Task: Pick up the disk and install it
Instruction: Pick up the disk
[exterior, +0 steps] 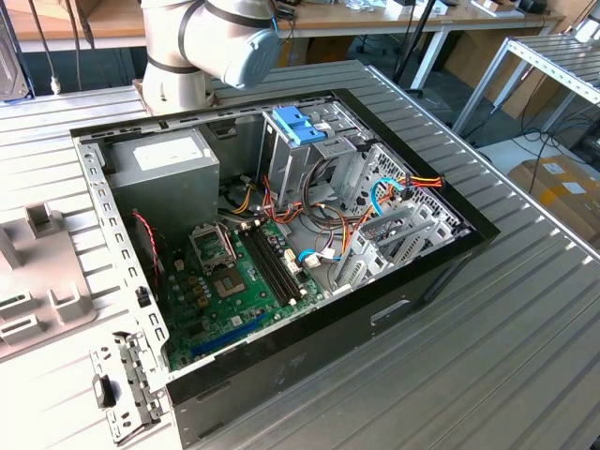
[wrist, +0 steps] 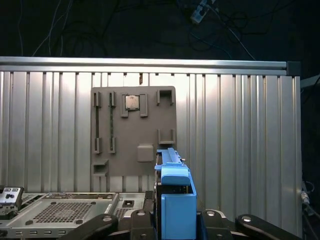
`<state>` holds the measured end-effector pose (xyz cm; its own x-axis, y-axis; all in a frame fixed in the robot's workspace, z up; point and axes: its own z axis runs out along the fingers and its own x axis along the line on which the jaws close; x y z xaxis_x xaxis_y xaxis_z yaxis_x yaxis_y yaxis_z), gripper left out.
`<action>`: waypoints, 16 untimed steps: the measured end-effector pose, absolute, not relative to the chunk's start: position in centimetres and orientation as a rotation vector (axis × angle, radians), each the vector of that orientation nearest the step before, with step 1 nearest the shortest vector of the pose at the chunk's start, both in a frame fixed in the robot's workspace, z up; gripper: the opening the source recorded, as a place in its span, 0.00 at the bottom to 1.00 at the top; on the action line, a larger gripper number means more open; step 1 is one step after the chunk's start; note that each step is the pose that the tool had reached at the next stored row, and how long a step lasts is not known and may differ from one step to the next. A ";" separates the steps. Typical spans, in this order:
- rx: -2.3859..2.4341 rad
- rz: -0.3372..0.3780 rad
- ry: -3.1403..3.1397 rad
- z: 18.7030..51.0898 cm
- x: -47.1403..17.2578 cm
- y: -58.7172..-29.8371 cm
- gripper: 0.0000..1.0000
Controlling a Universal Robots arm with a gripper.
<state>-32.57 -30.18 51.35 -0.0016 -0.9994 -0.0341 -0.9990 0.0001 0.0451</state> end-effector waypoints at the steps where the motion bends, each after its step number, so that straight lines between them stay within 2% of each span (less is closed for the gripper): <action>1: 2.214 -0.088 -2.216 51.3 -32.4 -30.2 0.36; 16: 2.214 -0.089 -2.216 51.3 -30.5 -30.2 0.36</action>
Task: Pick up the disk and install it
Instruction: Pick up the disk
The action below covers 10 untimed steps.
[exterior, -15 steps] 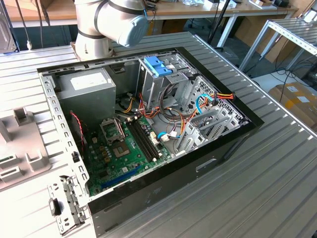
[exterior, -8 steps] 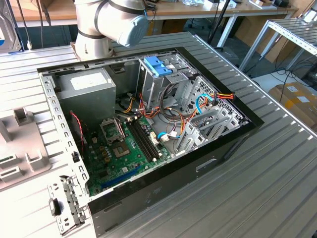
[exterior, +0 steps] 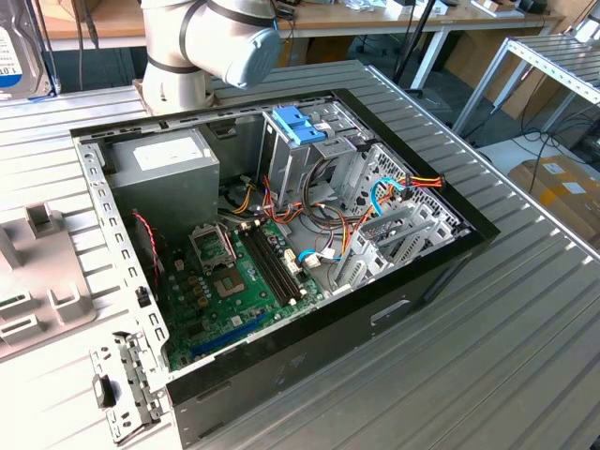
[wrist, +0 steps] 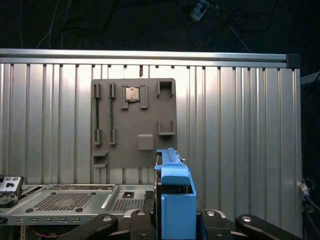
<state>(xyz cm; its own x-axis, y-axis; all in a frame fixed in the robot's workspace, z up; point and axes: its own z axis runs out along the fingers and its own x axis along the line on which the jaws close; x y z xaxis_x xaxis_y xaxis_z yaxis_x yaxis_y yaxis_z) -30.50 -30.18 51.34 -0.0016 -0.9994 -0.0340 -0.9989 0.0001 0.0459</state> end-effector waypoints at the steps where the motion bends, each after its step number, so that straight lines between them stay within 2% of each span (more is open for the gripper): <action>1: 2.214 -0.089 -2.216 51.3 -30.4 -30.2 0.36; 10: 2.214 -0.089 -2.216 51.3 -29.4 -30.2 0.36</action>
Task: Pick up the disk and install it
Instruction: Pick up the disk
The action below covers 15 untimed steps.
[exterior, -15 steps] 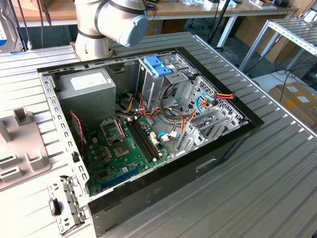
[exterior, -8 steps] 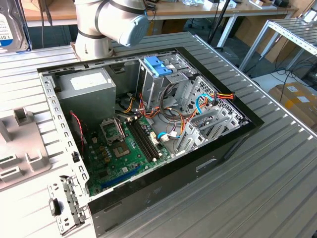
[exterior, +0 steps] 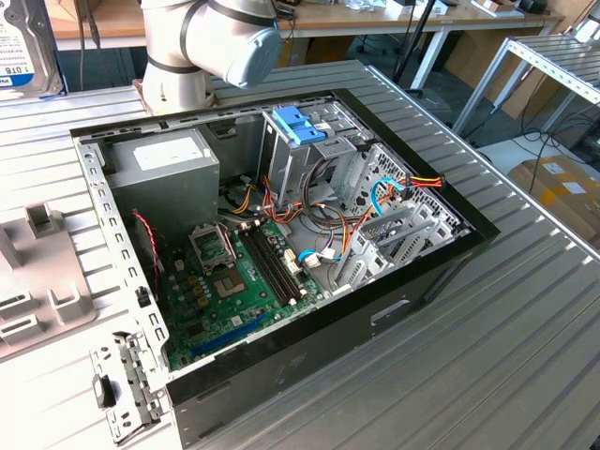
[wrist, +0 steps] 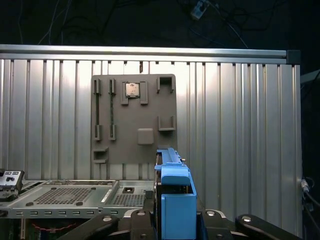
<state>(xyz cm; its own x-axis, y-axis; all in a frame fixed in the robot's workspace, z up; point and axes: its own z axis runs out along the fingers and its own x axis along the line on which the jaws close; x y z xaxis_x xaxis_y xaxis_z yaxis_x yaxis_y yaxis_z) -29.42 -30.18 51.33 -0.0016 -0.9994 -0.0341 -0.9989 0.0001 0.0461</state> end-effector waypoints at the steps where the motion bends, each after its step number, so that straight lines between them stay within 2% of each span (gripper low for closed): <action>1: 2.214 -0.089 -2.215 51.3 -29.3 -30.2 0.36; 15: 2.213 -0.089 -2.215 51.3 -27.6 -30.2 0.36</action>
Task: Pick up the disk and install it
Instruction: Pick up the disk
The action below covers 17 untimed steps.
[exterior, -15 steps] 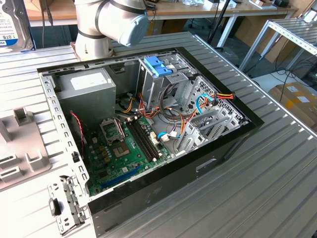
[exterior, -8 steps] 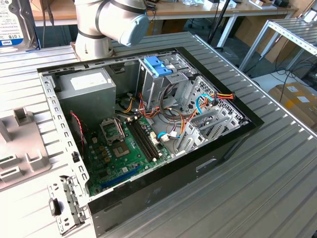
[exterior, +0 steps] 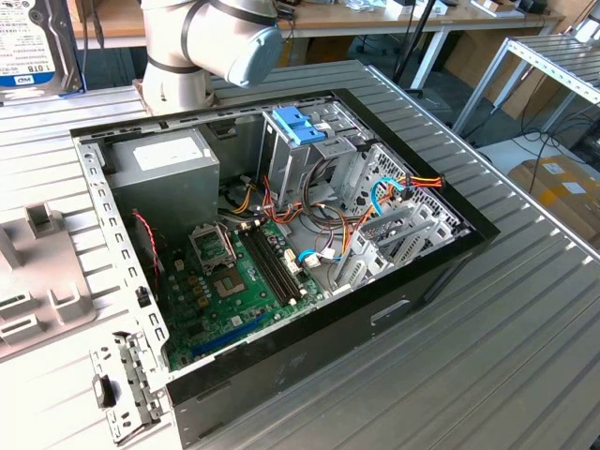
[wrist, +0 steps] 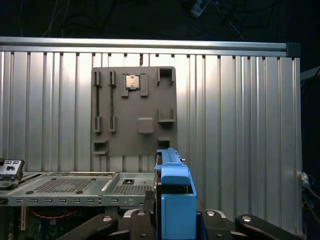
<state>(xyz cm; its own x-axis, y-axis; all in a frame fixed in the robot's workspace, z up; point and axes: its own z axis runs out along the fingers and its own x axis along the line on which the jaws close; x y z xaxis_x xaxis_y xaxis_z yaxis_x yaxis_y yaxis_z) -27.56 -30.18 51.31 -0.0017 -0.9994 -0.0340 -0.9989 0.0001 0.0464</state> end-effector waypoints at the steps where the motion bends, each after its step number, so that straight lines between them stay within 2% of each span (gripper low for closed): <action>1: 2.213 -0.089 -2.215 51.3 -27.5 -30.2 0.36; 17: 2.213 -0.089 -2.215 51.3 -25.5 -30.2 0.36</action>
